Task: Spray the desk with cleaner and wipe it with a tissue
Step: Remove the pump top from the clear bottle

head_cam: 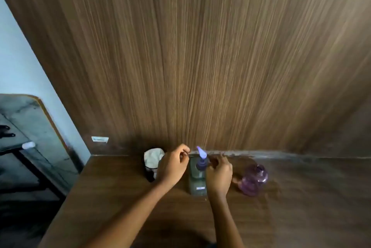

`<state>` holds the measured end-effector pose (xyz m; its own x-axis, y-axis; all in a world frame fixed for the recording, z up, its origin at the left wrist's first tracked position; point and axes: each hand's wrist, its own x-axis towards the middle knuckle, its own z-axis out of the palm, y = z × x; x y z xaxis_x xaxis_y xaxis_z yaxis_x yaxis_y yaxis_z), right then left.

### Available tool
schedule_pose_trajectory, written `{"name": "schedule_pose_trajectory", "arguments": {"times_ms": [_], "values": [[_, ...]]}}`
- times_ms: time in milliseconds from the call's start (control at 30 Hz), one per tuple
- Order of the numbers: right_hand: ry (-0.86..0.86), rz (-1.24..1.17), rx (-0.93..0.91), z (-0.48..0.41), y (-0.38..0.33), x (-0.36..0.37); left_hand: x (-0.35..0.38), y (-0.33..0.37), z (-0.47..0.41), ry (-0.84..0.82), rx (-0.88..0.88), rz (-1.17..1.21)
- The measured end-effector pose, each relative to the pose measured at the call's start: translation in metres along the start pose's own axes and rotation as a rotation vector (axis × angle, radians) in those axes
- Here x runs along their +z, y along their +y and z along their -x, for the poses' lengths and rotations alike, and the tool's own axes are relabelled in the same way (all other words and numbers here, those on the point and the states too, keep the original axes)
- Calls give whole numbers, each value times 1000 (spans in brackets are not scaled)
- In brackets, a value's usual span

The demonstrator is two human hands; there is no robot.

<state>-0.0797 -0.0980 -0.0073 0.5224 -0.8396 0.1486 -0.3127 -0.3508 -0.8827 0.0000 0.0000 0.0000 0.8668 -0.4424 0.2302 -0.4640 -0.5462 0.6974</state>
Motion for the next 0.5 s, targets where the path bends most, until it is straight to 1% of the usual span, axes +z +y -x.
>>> {"name": "schedule_pose_trajectory", "arguments": {"times_ms": [67, 167, 333, 433, 500], "values": [[24, 17, -1, 1, 6, 6, 16, -8, 1, 34, -20, 105], [21, -11, -31, 9, 15, 11, 36, -20, 14, 23, -9, 260], [-7, -66, -128, 14, 22, 13, 56, -33, 26, 47, 0, 419], [-26, -1, -153, 4, 27, 18, 63, -38, 32, 58, 10, 538], [-29, 12, -146, 0, 26, 20, 63, -37, 32, 82, 26, 553]]}}
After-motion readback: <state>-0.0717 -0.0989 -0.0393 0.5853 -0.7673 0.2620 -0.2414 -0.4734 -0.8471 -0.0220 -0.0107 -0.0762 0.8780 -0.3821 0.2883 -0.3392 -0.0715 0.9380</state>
